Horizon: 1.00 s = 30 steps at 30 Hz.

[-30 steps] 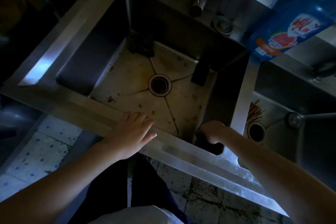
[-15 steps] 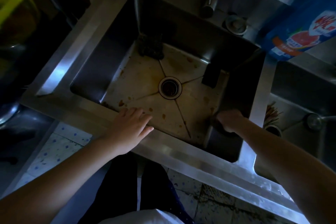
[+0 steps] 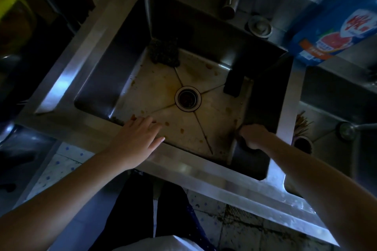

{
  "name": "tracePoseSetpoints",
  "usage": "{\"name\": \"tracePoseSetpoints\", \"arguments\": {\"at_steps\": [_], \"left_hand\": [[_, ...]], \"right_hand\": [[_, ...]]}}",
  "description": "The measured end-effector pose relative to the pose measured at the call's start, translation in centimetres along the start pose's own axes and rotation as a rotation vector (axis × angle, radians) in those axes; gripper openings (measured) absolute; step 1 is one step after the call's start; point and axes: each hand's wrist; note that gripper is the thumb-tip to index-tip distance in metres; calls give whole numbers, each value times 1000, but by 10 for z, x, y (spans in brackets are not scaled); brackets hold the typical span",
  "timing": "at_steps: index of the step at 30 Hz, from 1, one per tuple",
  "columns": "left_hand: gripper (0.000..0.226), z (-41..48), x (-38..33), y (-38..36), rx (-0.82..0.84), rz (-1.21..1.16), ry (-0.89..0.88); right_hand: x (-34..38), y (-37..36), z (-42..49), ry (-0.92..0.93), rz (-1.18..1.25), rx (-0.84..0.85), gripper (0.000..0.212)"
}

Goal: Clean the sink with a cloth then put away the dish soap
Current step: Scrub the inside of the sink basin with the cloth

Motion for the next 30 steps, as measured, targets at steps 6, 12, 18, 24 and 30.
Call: {"name": "tracePoseSetpoints", "arguments": {"at_steps": [6, 12, 18, 24, 30], "left_hand": [[44, 5, 5, -3, 41, -62, -11], [44, 9, 18, -6, 76, -48, -8], [39, 7, 40, -3, 83, -74, 9], [31, 13, 60, 1, 44, -74, 24], [34, 22, 83, 9, 32, -49, 60]], "right_hand": [[36, -31, -9, 72, 281, 47, 32], [51, -31, -14, 39, 597, 19, 31], [54, -23, -12, -20, 952, -49, 20], [86, 14, -5, -8, 1266, -112, 23], [132, 62, 12, 186, 1390, -118, 32]]}}
Point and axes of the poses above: each hand's wrist, its own z-axis towards the middle knuckle, its own y-axis out of the back of the hand, x = y × z, and after that the axes turned 15 degrees about y, right-handed
